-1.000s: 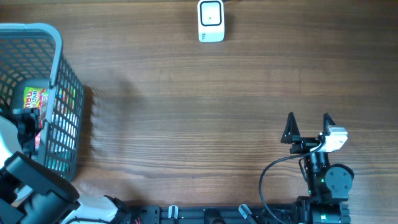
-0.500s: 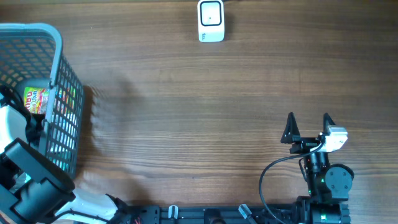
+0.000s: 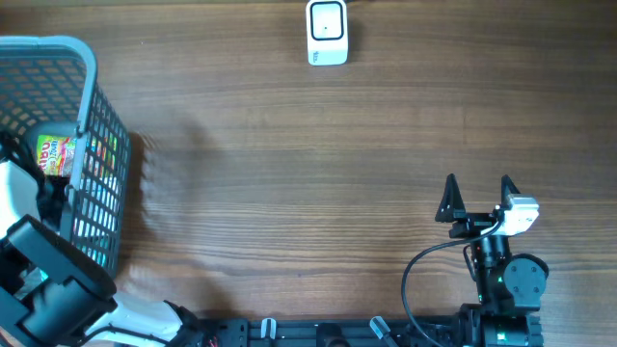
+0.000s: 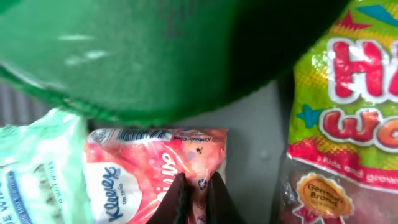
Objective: Scan the item barcode
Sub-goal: 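Carry the Kleenex pack with the left gripper and place it on the table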
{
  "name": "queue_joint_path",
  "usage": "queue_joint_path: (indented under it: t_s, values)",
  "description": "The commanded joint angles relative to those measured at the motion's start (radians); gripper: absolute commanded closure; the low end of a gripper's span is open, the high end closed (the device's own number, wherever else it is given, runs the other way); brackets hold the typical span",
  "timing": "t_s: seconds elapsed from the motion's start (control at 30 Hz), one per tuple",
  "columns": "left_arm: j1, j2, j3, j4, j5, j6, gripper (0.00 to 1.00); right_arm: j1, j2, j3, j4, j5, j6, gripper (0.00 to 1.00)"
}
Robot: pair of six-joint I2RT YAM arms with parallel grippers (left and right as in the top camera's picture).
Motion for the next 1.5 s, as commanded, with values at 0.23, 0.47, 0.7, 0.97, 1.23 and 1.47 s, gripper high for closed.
queue_joint_path:
  t_s: [0.23,0.47,0.7,0.97,1.23,1.47]
  values:
    - [-0.003,-0.254,0.140,-0.065,0.064,-0.002,0.96,0.004,-0.006,-0.001,0.003,-0.009,-0.010,0.00]
    - [-0.003,-0.513,0.145,0.023,0.363,-0.002,0.96,0.004,-0.006,-0.001,0.003,-0.009,-0.010,0.00]
    - [-0.022,-0.903,0.145,0.187,0.797,-0.036,0.96,0.004,-0.006,-0.001,0.003,-0.009,-0.010,0.00]
    - [-0.491,-0.840,0.141,-0.040,0.793,0.029,0.96,0.004,-0.006,-0.001,0.003,-0.009,-0.010,0.00]
    - [-0.937,-0.622,0.141,-0.230,0.331,0.029,0.96,0.004,-0.006,-0.001,0.003,-0.009,-0.010,0.00]
    - [-1.167,-0.437,0.141,-0.227,0.267,0.028,0.96,0.004,-0.006,-0.001,0.003,-0.009,-0.011,0.00]
